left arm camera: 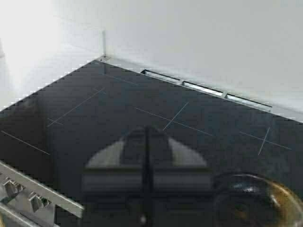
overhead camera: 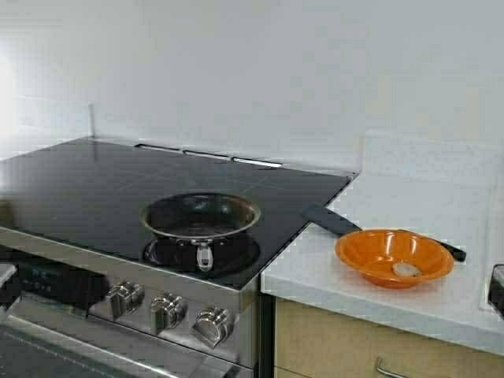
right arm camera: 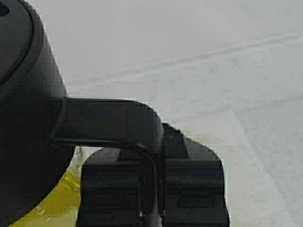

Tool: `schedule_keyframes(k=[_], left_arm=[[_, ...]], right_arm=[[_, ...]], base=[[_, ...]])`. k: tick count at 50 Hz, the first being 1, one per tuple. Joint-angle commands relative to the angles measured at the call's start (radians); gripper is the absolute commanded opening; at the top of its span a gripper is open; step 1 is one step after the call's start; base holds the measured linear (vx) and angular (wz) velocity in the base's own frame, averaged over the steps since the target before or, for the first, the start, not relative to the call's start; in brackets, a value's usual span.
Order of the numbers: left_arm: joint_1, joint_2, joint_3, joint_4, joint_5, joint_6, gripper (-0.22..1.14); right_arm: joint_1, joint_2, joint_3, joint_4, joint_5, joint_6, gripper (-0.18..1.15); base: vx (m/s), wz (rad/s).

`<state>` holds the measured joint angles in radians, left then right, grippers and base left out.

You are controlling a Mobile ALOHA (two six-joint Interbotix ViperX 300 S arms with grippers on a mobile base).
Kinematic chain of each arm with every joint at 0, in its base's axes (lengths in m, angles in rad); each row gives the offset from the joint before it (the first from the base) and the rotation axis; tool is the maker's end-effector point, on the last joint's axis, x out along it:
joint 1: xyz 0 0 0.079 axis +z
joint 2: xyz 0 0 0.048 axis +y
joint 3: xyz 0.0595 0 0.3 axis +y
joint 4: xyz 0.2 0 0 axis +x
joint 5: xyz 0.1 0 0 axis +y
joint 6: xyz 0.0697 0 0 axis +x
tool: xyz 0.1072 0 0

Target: Add oil to the pan and cook the shrimp and serve it

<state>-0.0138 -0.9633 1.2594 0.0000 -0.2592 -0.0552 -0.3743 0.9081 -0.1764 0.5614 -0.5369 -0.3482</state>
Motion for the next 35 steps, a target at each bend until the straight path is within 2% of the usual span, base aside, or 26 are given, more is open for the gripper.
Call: schedule_keyframes(k=[1, 19, 35], left_arm=[[0.000, 0.006, -0.011, 0.002, -0.006, -0.005, 0.03], [0.000, 0.006, -0.009, 0.002, -0.008, -0.009, 0.03], [0.000, 0.005, -0.015, 0.002, -0.008, -0.009, 0.03]], right_arm=[[-0.002, 0.021, -0.097, -0.015, -0.026, 0.015, 0.08], [-0.002, 0.147, -0.207, -0.020, -0.034, 0.015, 0.07], [-0.002, 0.170, -0.219, -0.020, -0.034, 0.014, 0.09]], base=[[0.00, 0.00], [0.00, 0.00], [0.00, 0.00]])
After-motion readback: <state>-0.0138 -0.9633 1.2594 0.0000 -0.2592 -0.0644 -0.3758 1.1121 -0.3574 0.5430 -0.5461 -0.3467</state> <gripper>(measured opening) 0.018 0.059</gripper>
